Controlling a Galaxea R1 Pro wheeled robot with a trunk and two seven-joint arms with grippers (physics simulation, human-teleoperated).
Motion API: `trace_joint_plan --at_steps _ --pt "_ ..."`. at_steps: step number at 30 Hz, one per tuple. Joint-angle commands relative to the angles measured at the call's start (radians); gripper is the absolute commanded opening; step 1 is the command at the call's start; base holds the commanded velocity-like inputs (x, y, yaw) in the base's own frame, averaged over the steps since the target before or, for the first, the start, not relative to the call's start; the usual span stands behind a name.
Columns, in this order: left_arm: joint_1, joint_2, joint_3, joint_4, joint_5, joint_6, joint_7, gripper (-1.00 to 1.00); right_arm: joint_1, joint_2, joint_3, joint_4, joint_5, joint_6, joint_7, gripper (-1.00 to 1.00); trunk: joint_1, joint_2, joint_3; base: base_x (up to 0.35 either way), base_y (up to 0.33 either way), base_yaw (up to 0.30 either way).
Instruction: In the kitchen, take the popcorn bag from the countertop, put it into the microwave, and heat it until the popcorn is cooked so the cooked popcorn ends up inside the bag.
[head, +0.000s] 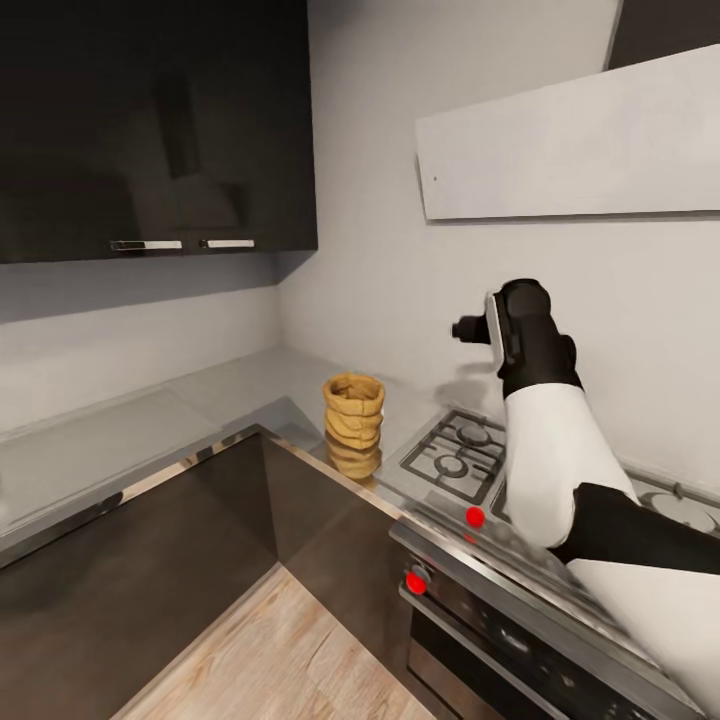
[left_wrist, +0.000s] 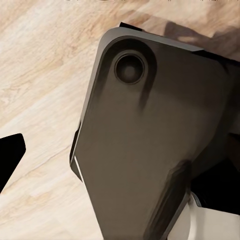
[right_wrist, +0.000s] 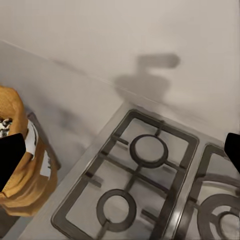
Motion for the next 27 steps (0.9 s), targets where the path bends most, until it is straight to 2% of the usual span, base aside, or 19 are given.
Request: trace_joint_plan --at_steps 1,16,27 --pt "0.000 0.001 0.001 -0.001 0.003 -0.002 0.002 1.00 -0.001 0.001 -0.009 0.005 -0.004 0.002 -0.003 1.00 0.000 -0.001 -0.001 0.156 0.000 0.000" --pt "0.000 0.001 -0.003 -0.001 0.002 -0.002 0.000 1.00 0.000 0.001 -0.016 0.030 -0.005 0.002 -0.001 1.00 0.000 -0.001 -0.001 0.305 0.006 0.000" --pt "0.000 0.001 -0.004 -0.001 0.000 -0.002 -0.001 1.00 0.000 0.001 -0.016 0.050 -0.005 0.002 0.002 1.00 0.000 -0.001 -0.001 0.281 0.218 0.000"
